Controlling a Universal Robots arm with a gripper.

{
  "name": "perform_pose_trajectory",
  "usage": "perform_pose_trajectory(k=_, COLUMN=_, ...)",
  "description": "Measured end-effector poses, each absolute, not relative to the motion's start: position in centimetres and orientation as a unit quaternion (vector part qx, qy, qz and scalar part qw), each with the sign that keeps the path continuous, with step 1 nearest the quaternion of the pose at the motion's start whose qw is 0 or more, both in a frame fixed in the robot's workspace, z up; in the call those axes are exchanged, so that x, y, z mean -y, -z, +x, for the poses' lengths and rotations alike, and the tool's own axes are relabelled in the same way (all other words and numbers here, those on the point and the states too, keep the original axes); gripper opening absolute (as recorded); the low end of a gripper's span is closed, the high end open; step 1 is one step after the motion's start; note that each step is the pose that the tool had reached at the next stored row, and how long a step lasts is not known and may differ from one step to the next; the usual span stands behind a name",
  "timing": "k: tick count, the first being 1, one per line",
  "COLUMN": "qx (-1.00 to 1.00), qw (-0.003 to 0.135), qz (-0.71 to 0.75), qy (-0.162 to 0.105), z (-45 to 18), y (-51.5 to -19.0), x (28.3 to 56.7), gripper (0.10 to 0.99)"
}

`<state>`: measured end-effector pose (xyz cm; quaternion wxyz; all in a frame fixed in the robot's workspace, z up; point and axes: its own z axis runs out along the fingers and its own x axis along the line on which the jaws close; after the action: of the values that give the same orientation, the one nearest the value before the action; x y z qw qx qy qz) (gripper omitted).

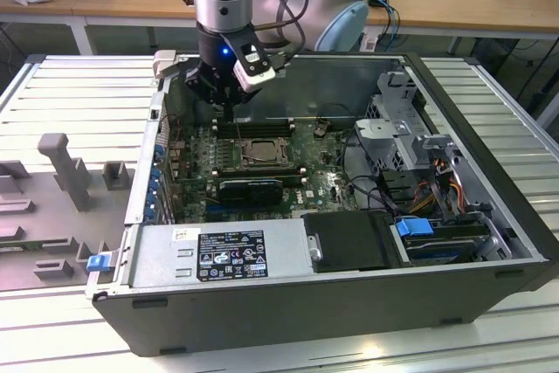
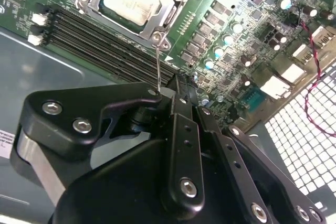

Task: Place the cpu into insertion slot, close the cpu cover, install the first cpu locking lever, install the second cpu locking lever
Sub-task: 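Install the first cpu locking lever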

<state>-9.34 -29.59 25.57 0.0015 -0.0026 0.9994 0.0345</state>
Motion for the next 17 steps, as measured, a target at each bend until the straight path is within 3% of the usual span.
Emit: perform_pose_trajectory(k=17, qx=-0.999, qw=0.002, qz=-0.003, qy=-0.035, z=-6.4, y=-25.5, x=29.6, gripper=0.106)
